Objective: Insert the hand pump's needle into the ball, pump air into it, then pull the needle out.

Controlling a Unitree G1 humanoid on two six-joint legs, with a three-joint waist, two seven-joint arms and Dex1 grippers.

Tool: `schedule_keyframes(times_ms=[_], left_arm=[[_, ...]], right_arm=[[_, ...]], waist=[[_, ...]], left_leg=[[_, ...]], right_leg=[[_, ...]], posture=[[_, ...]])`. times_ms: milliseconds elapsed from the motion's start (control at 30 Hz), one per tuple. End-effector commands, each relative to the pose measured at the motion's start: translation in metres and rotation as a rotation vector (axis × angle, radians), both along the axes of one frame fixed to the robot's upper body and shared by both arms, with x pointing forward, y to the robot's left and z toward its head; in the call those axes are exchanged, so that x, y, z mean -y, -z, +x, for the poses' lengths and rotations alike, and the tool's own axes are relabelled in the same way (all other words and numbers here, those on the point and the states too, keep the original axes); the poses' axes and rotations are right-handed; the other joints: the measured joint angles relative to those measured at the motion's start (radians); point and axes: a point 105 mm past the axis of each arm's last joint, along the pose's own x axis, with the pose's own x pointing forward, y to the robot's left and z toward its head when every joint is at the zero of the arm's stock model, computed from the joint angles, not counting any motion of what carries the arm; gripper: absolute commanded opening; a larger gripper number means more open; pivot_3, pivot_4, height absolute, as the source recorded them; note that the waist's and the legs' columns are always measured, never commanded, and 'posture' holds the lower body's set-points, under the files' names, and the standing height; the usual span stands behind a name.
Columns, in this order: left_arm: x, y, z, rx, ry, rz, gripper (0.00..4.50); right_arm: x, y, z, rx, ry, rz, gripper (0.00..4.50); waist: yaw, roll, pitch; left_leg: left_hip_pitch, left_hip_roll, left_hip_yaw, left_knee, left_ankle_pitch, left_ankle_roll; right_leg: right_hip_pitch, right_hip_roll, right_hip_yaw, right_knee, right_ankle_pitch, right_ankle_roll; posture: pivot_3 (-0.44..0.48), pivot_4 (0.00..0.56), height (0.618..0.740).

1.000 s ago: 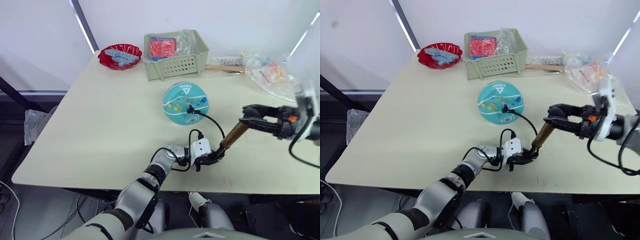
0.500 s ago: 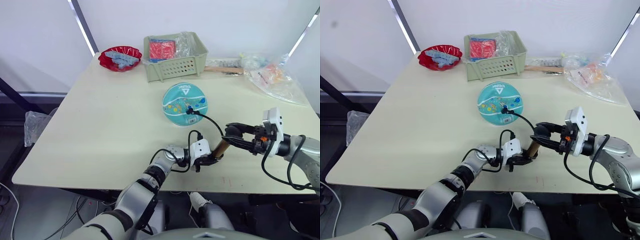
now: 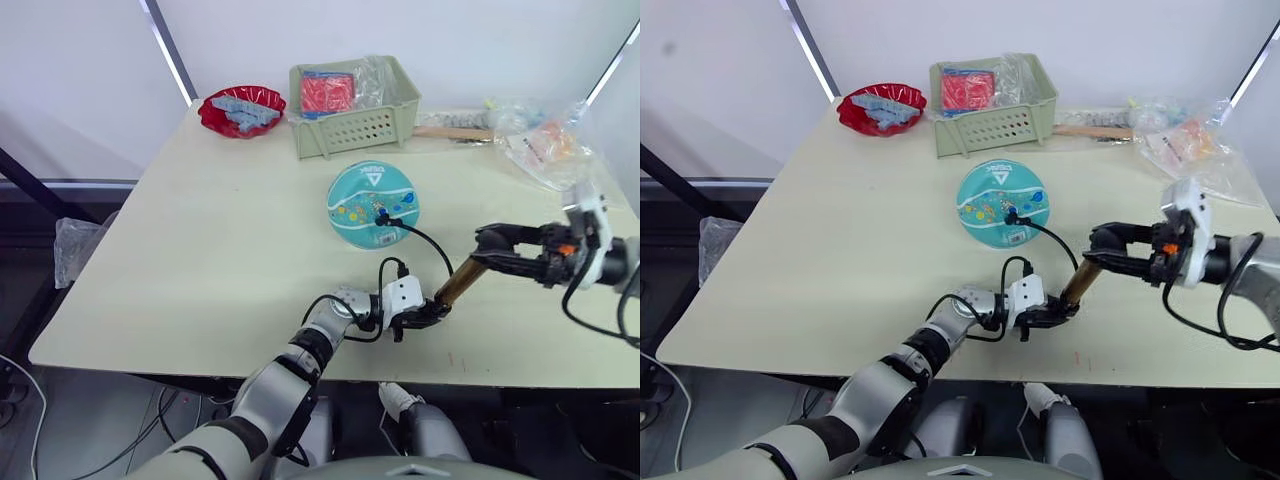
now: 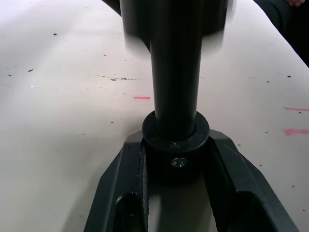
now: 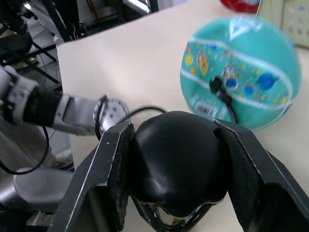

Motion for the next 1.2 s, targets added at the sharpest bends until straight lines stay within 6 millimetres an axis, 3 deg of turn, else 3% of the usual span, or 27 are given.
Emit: schedule_keyframes(times_ms=[33, 300, 433, 633, 1067, 1200], left_arm=[[-0.025, 0.044, -0.019, -0.131, -0.018, 0.142, 1.12], [-0.024, 0.044, -0.02, -0.129, -0.009, 0.144, 1.12], [-0.024, 0.044, -0.02, -0.13, -0.008, 0.145, 1.12], [-0.024, 0.044, -0.019, -0.129, -0.009, 0.144, 1.12], [-0.025, 0.044, -0.019, -0.126, -0.015, 0.145, 1.12], [-0.024, 0.044, -0.02, -0.126, -0.016, 0.143, 1.12]], right_arm=[[0.016, -0.072, -0.006, 0.196, 0.056, 0.073, 2.08], [0.028, -0.119, -0.016, 0.247, 0.059, 0.112, 2.08], [0.029, -0.118, -0.016, 0.218, 0.053, 0.097, 2.08], [0.022, -0.07, -0.011, 0.088, 0.039, 0.015, 2.08], [-0.001, 0.033, -0.006, -0.102, 0.014, -0.06, 2.08], [-0.003, 0.053, -0.002, -0.114, 0.03, -0.075, 2.08]], waist=[[0.0, 0.001, 0.002], [0.001, 0.001, 0.003], [0.006, 0.001, 0.003], [0.006, -0.001, 0.002], [-0.003, -0.026, -0.013], [-0.002, -0.027, -0.016]], left_leg=[[0.0, 0.0, 0.001, 0.0, 0.0, 0.0], [-0.003, -0.002, 0.005, 0.0, -0.001, 0.002], [-0.012, -0.002, 0.012, 0.002, -0.001, 0.002], [-0.009, 0.0, 0.031, 0.005, -0.005, 0.009], [0.011, 0.002, 0.052, 0.005, -0.011, 0.017], [0.011, 0.002, 0.054, 0.005, -0.012, 0.018]], right_leg=[[0.0, 0.0, 0.0, 0.0, 0.0, 0.0], [-0.005, -0.003, 0.005, 0.0, 0.0, 0.003], [-0.019, -0.006, 0.008, 0.005, 0.003, 0.007], [-0.022, -0.013, 0.007, 0.005, 0.007, 0.013], [-0.019, -0.022, 0.01, 0.005, 0.014, 0.016], [-0.02, -0.022, 0.011, 0.004, 0.015, 0.016]], posture=[[0.0, 0.15, 0.738], [0.0, 0.15, 0.738], [0.0, 0.15, 0.738], [0.0, 0.15, 0.738], [0.0, 0.15, 0.738], [0.0, 0.15, 0.738]])
